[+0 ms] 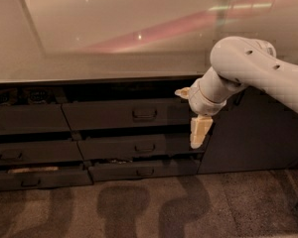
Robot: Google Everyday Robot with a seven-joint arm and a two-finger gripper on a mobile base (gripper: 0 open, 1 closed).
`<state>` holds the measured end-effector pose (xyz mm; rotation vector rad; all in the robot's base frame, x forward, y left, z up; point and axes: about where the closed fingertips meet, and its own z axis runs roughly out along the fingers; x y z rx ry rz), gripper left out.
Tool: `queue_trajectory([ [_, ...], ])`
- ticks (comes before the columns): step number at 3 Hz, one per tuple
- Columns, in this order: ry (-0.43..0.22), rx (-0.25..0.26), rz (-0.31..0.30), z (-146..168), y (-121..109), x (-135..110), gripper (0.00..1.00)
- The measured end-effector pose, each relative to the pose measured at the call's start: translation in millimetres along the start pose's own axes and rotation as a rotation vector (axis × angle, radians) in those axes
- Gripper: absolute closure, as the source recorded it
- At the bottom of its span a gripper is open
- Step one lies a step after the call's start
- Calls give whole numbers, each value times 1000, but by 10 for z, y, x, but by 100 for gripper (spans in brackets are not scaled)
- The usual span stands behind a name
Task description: Open top drawer
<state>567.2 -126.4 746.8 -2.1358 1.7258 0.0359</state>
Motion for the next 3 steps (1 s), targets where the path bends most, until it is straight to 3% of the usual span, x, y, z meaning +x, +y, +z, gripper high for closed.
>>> queue_trajectory([
  [1, 62, 27, -33, 201, -237, 344, 0],
  [2, 55, 23, -30, 217, -233, 351, 0],
  [3, -27, -3, -22, 296, -236, 402, 0],
])
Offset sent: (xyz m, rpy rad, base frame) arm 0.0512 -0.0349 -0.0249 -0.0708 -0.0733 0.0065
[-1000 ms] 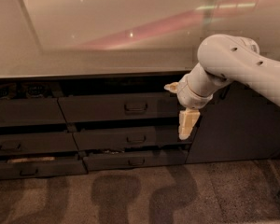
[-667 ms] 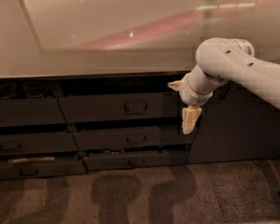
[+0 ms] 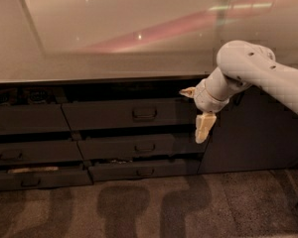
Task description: Open top drawer
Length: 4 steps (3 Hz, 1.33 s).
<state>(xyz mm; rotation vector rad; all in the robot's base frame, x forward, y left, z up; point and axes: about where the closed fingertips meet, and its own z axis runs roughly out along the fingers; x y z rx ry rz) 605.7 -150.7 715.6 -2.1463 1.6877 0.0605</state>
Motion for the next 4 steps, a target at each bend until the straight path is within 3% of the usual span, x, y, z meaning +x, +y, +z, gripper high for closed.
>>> queue_trajectory([
  [1, -202, -45, -11, 129, -41, 11, 0],
  [2, -202, -45, -11, 129, -41, 11, 0],
  [3, -111, -53, 31, 197, -60, 60, 0],
  [4, -99, -63, 66, 238, -43, 80, 0],
])
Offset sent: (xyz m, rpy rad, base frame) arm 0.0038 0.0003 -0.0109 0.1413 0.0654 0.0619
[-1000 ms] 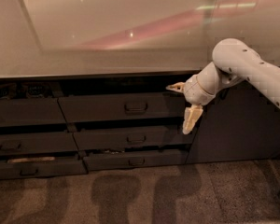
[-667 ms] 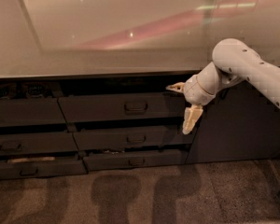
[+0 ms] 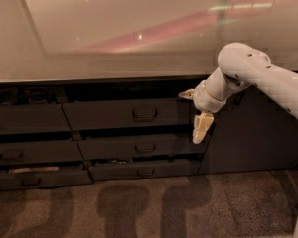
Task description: Open top drawer
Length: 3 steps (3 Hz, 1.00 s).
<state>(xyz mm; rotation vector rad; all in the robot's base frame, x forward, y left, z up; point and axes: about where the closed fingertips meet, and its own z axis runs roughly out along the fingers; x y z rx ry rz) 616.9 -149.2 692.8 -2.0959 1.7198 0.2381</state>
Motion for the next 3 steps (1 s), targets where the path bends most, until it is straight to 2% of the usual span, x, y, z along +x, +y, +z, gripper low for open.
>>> queue_trajectory([
  [1, 8, -25, 28, 96, -64, 153, 0],
  [2, 8, -25, 28, 96, -64, 153, 0],
  [3, 43, 11, -2, 114, -77, 179, 0],
])
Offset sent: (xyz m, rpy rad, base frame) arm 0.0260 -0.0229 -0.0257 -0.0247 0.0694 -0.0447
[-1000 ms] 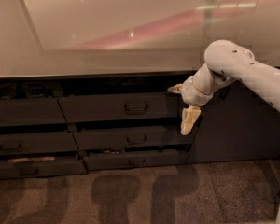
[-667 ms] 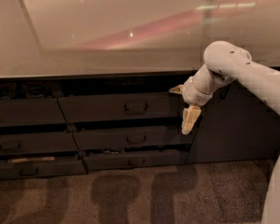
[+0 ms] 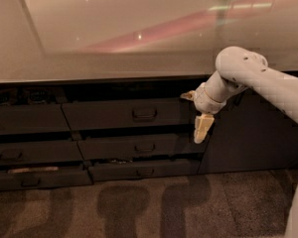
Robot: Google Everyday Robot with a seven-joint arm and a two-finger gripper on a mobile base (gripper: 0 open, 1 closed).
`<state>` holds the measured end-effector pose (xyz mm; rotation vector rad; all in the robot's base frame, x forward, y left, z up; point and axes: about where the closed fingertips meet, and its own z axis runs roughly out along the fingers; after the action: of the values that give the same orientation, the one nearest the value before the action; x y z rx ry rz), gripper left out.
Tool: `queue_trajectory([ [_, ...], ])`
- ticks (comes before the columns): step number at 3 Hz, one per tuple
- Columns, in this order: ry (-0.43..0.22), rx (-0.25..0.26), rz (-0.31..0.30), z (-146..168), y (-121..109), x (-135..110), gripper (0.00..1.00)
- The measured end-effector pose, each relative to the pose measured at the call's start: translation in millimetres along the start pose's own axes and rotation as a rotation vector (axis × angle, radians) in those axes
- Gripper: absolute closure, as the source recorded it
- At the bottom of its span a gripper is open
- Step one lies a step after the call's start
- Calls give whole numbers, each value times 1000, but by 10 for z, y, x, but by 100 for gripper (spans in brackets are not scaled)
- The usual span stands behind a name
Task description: Open top drawer
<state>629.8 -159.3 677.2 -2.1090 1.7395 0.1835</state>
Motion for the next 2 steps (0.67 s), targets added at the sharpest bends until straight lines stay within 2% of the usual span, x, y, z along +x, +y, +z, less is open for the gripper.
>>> queue_trajectory([
  [1, 33, 35, -28, 11, -15, 23, 0],
  [2, 39, 22, -15, 49, -42, 58, 0],
])
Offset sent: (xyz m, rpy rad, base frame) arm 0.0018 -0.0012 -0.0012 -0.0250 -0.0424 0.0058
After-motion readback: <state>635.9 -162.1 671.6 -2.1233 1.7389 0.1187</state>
